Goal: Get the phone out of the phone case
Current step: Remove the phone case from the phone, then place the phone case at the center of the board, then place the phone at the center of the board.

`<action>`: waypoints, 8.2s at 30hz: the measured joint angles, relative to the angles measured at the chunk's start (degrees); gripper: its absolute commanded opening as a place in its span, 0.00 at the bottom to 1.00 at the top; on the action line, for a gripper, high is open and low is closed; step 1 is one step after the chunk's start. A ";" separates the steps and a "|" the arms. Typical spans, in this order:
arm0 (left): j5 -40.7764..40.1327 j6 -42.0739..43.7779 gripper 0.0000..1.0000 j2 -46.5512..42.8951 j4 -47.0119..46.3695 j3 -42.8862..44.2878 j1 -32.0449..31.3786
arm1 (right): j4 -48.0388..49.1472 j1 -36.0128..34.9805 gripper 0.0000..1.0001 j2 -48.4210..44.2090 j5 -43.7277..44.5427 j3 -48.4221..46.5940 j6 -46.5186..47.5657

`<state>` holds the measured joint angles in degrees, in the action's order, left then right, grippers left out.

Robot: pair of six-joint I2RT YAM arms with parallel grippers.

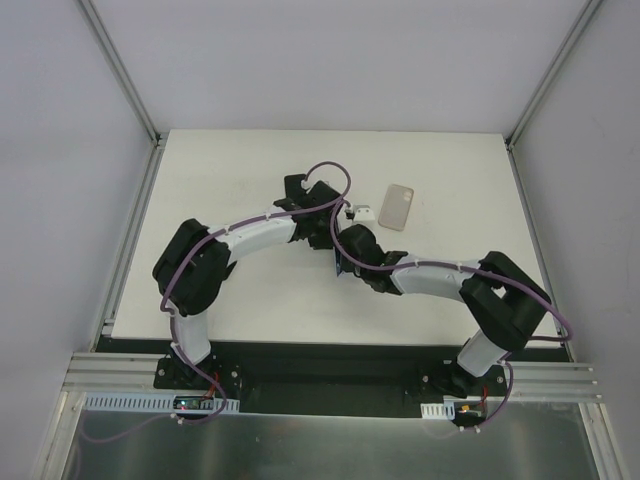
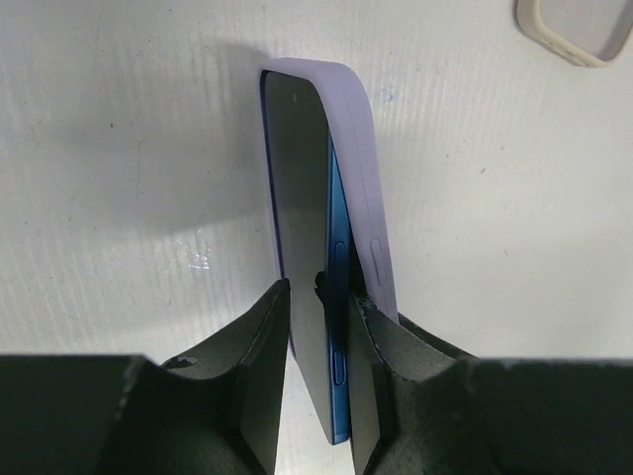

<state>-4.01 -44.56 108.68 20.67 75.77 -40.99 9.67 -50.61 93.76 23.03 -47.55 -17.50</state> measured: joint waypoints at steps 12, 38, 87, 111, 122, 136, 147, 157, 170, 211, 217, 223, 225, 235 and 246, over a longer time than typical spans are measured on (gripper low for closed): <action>0.83 -0.74 0.00 -3.93 -8.37 -6.97 -0.70 | 1.66 -0.61 0.01 -1.55 -0.76 2.10 2.75; 6.82 -1.22 0.00 -6.60 -13.97 -12.26 -0.15 | 8.24 3.54 0.01 -7.87 -9.92 10.93 3.39; -0.50 -2.29 0.27 -1.16 5.11 -0.37 -4.83 | -6.86 -3.61 0.01 -8.33 2.40 5.90 -12.70; 3.91 -1.09 0.00 -2.56 3.32 -2.86 -3.98 | -1.86 -2.89 0.01 -12.76 -0.74 11.32 -10.47; 10.93 -3.43 0.00 -2.34 -3.08 -4.63 -3.91 | 1.09 5.66 0.01 -23.56 -14.34 19.17 -3.02; 8.46 -3.43 0.00 -2.78 -4.35 -5.70 -3.41 | -8.68 1.57 0.09 -15.37 -7.78 9.25 3.87; 5.66 -2.89 0.00 -3.50 -2.93 -5.46 -2.40 | -19.82 -1.86 0.32 -6.16 3.76 -0.70 -7.65; 5.73 -2.86 0.00 -3.58 -0.37 -4.66 0.24 | -26.43 -4.48 0.21 1.81 9.42 -8.94 -17.40; 2.47 3.04 0.00 -4.85 1.90 -4.61 0.48 | -16.61 -4.37 0.01 1.33 8.00 -4.55 -16.13; -10.21 17.14 0.00 10.88 23.56 22.99 2.49 | -19.26 42.14 0.67 -18.97 -12.07 11.21 -6.16; -9.92 17.51 0.25 14.29 24.37 28.02 0.39 | -19.80 42.40 0.90 -17.75 -14.84 10.84 -5.07; -6.88 17.66 0.47 16.68 24.74 29.90 -0.96 | -23.87 42.40 0.94 -23.50 -14.16 10.93 -4.52; -5.57 17.62 0.51 17.07 24.65 29.97 -1.16 | -25.49 42.40 0.95 -26.97 -13.14 10.95 -4.24; -3.06 17.51 0.73 12.31 23.02 26.38 -1.66 | -32.70 41.68 0.96 -35.95 -10.16 10.97 -1.64; -5.62 10.54 0.99 -17.55 18.84 -6.97 12.74 | -33.46 35.91 0.96 -31.47 -12.70 9.07 0.72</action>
<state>-9.63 -34.02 91.13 39.51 68.79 -28.25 -23.79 -14.70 62.28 10.33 -38.48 -16.78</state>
